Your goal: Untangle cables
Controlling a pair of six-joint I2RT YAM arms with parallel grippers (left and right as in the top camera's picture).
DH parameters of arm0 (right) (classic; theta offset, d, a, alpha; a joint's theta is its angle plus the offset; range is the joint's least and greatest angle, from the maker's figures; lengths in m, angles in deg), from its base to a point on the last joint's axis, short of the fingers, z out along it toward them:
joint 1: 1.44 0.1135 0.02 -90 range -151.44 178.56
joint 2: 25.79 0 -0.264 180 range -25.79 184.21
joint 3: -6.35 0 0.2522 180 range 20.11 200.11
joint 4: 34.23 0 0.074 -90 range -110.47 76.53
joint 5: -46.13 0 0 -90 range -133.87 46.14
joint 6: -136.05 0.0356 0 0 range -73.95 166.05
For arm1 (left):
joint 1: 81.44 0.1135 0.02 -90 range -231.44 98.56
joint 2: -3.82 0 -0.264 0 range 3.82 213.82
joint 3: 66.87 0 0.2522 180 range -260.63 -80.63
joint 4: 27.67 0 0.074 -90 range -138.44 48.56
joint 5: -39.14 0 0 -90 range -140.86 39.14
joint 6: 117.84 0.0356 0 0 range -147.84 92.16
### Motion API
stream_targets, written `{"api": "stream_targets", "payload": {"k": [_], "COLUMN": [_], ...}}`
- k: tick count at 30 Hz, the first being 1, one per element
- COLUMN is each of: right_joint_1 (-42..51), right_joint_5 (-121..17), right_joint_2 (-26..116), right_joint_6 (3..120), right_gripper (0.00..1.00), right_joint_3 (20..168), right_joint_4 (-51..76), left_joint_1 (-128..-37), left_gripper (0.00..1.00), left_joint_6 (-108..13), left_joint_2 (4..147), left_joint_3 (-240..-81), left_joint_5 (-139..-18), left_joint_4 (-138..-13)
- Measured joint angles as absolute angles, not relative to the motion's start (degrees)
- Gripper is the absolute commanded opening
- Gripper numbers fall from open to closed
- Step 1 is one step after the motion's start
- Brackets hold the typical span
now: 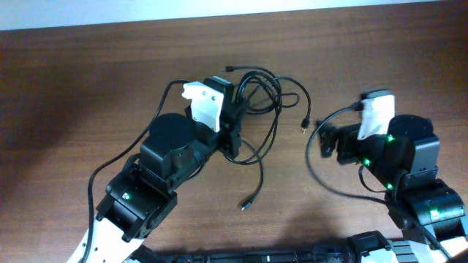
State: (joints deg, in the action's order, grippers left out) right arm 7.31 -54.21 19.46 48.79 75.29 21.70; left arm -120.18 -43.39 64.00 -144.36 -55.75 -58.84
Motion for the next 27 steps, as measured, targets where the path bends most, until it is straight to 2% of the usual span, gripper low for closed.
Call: {"api": "stream_targets", "payload": {"k": [1, 6, 8, 12, 13, 14, 15, 16, 17, 21, 27], "right_joint_1": [7.3, 7.3, 7.3, 7.3, 7.3, 7.3, 7.3, 7.3, 7.3, 7.4, 7.9], "right_joint_5": [-60.9, -77.3, -82.5, -85.4, -85.6, -85.6, -85.6, -86.1, -86.0, -86.0, -84.3], "right_joint_2": [19.5, 19.4, 19.4, 19.3, 19.3, 19.3, 19.3, 19.3, 19.2, 19.2, 19.8], "right_joint_6": [45.4, 40.3, 41.2, 43.0, 43.1, 43.1, 43.3, 43.3, 43.5, 45.0, 47.7], "right_gripper": [0.98, 0.98, 0.96, 0.93, 0.86, 0.75, 0.31, 0.14, 0.04, 0.04, 0.04], "right_joint_3": [75.3, 75.1, 75.1, 75.1, 75.1, 75.1, 75.1, 75.2, 75.2, 75.2, 75.2], "right_joint_4": [21.5, 13.6, 7.1, 3.3, 3.3, 3.3, 3.2, 3.3, 3.2, 3.3, 3.5], "left_joint_1": [-120.2, -120.2, -120.0, -120.0, -120.0, -120.0, -120.0, -120.0, -119.9, -120.1, -121.8], "left_gripper": [0.0, 0.0, 0.0, 0.0, 0.0, 0.0, 0.0, 0.0, 0.0, 0.0, 0.0], "left_joint_6": [-41.9, -32.8, -28.6, -25.2, -25.0, -24.8, -24.6, -24.3, -23.9, -22.0, -20.5], "left_joint_2": [64.0, 64.0, 64.0, 63.8, 63.8, 63.8, 63.8, 63.8, 63.8, 63.8, 63.8], "left_joint_3": [-144.4, -144.4, -144.4, -144.4, -144.4, -144.4, -144.4, -144.4, -144.4, -144.4, -144.4], "left_joint_5": [-55.7, -56.2, -60.7, -74.5, -76.5, -79.5, -82.4, -85.1, -86.0, -83.4, -56.1], "left_joint_4": [-58.1, -57.6, -55.5, -51.6, -51.6, -51.6, -51.6, -51.6, -51.8, -52.2, -57.8]}}
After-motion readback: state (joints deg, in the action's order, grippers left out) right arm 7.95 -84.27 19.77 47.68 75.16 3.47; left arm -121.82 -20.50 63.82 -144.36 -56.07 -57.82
